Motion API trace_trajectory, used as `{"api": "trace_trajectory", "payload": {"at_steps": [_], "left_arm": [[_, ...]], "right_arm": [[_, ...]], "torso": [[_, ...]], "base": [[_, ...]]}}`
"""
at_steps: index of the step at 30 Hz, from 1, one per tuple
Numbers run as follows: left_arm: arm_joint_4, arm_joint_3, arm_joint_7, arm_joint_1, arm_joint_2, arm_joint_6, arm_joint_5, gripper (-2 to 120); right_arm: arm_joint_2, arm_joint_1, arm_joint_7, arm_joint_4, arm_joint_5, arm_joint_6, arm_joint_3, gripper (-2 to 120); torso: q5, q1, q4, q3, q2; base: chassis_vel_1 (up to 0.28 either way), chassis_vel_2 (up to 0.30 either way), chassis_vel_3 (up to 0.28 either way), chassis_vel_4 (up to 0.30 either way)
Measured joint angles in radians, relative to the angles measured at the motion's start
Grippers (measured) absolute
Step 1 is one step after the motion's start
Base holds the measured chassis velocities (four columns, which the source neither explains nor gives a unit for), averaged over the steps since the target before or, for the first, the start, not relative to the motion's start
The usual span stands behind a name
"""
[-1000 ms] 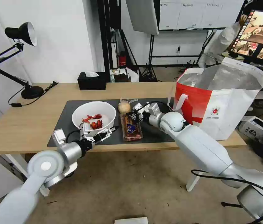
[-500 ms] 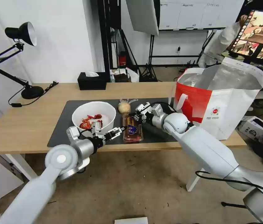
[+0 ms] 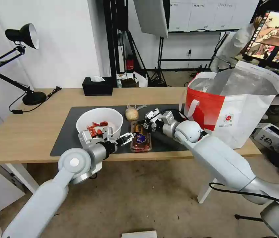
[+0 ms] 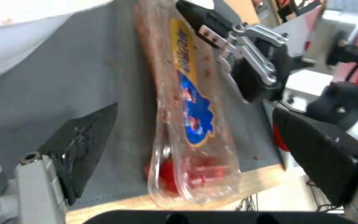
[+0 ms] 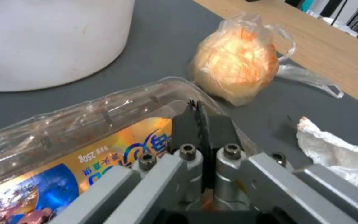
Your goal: Pick up the trash from the table and place it into the takeout bag.
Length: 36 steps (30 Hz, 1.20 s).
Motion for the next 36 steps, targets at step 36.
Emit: {"api": "trace_trajectory", "payload": {"at_steps": [36], "left_arm": [[0.081, 0.087, -0.082, -0.07, -0.037, 0.025, 0.05, 71]], "right_arm": [[-0.004, -0.017, -0.002, 0.007, 0.0, 0.003, 0.014, 0]], "torso": [[0.0002, 0.0, 0.0006, 0.0, 0.0]], "base": [[0.0, 0.0, 0.0, 0.0]]}}
